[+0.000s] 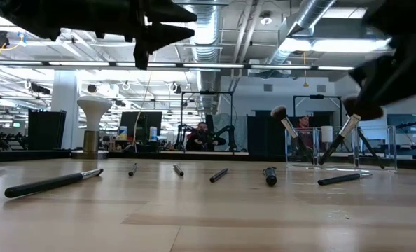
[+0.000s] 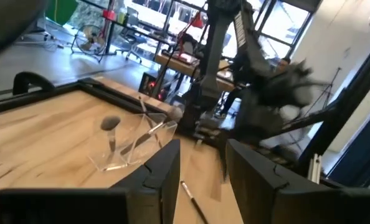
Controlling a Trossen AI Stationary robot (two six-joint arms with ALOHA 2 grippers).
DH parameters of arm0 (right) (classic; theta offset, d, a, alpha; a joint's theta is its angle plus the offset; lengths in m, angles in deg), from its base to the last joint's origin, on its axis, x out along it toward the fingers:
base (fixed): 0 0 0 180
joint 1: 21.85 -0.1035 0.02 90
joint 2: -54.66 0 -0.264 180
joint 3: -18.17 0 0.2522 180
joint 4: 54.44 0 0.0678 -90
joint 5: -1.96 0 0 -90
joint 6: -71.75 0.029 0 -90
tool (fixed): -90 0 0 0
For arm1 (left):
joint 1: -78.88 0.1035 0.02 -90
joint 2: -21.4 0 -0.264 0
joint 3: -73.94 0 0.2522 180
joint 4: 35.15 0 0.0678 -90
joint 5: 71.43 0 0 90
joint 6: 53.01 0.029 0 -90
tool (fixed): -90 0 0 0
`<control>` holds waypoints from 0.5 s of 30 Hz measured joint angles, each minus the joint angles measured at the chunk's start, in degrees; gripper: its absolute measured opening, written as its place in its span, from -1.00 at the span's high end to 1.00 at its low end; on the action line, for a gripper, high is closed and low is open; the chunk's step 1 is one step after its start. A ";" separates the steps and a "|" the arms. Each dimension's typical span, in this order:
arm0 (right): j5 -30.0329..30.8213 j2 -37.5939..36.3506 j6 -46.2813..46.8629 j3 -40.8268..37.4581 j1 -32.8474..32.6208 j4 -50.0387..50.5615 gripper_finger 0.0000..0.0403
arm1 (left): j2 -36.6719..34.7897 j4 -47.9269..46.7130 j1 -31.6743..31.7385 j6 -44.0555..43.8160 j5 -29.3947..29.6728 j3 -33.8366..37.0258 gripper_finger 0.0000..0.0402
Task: Pick & Place Makeup Supplies
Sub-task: Put the black makeup brush into the transparent organizer
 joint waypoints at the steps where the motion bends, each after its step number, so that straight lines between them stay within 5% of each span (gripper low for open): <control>1: 0.01 0.00 0.39 -0.70 0.82 0.41 0.31 | -0.38 0.11 0.00 -0.03 -0.02 0.00 0.37; 15: -5.47 8.18 -1.39 -5.16 9.20 -2.64 0.33 | -1.11 0.02 0.02 0.28 0.02 -0.02 0.37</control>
